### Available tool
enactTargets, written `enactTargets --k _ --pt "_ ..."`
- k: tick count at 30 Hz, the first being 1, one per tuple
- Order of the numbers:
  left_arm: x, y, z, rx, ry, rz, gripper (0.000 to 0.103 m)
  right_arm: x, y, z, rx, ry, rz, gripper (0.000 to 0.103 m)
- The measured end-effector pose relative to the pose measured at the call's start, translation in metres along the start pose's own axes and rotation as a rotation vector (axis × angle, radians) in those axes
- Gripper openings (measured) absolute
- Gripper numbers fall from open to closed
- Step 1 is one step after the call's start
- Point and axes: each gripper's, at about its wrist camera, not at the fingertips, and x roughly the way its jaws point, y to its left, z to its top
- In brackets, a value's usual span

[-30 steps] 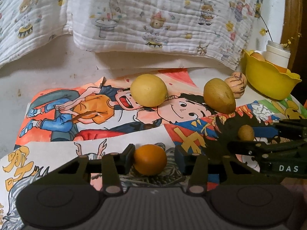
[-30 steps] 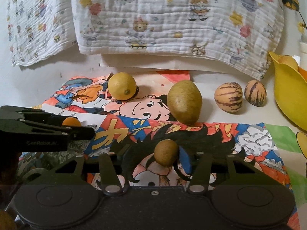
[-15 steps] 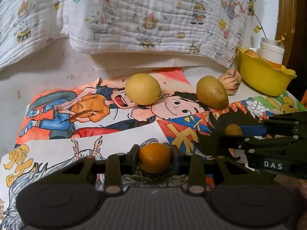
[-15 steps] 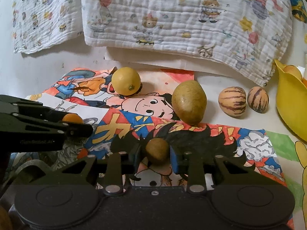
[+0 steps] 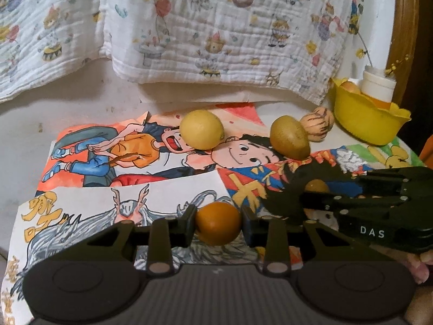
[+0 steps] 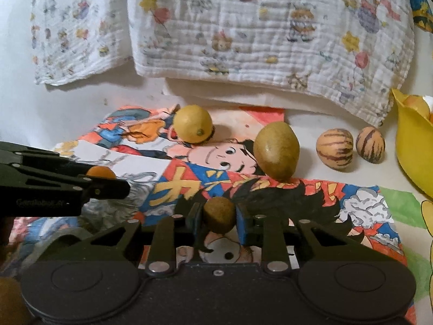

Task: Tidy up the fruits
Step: 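Grasp another tangerine with the left gripper while the right grasps a small brown kiwi, then carry the tangerine and kiwi over the metal tray and open both grippers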

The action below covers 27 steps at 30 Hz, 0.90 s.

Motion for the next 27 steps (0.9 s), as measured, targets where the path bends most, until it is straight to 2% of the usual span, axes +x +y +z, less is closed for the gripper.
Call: enactTargets --k 8,12,20,27 --pt "-0.028 -0.018 -0.009 -0.025 -0.008 -0.011 0.038 -0.037 0.005 -0.005 -0.004 -0.019 0.063 0.028" --pt "-0.039 -0.028 -0.018 -0.021 0.002 -0.018 0.038 -0.056 0.009 -0.014 -0.006 -0.028 0.068 0.028" --pt "-0.057 -0.037 -0.038 -0.061 0.047 -0.092 0.038 -0.088 0.018 -0.037 -0.015 -0.008 0.074 0.028" --pt "-0.065 -0.039 -0.050 -0.062 0.086 -0.108 0.038 -0.095 0.017 -0.054 0.024 0.033 0.060 0.028"
